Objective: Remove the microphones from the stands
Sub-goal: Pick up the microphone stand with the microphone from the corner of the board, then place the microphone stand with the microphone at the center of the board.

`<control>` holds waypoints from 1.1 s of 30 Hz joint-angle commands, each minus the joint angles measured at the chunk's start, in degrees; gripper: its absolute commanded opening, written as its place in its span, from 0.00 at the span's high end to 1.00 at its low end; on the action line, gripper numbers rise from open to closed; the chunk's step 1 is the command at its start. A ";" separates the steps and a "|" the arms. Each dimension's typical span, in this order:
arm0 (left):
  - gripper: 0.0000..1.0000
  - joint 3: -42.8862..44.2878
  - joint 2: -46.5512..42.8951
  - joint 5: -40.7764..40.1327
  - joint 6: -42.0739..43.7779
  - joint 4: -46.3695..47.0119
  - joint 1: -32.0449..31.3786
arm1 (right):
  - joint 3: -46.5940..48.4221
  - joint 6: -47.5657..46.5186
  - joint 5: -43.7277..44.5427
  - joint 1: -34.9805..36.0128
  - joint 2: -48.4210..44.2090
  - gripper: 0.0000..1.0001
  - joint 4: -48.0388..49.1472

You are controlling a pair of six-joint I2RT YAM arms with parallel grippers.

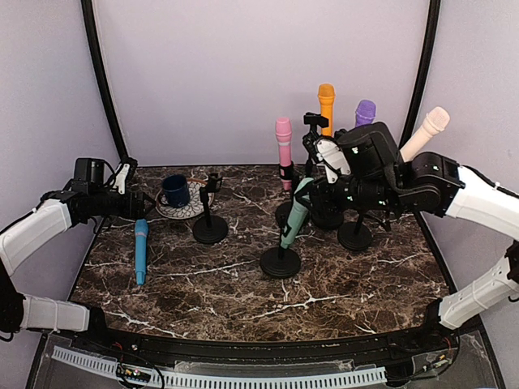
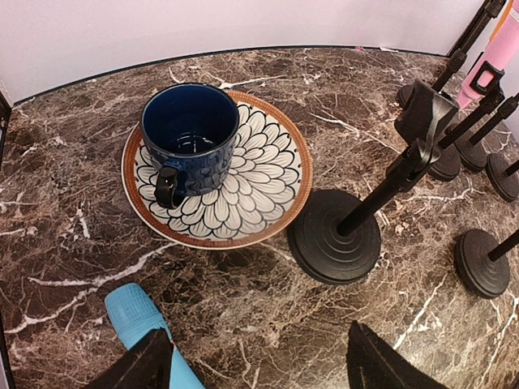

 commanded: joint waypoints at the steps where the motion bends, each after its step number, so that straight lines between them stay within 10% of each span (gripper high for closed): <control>1: 0.24 -1.03 -0.89 1.42 1.22 1.66 0.25 | 4.01 -6.27 -5.94 1.86 2.09 0.79 13.55; 14: 0.24 -1.61 -1.12 4.04 2.03 2.69 0.25 | 8.33 -12.98 -11.11 7.32 9.88 0.75 16.29; 33: 0.24 -1.43 -3.14 -0.65 0.29 1.70 0.16 | -0.32 -1.84 0.17 7.80 4.40 0.04 22.56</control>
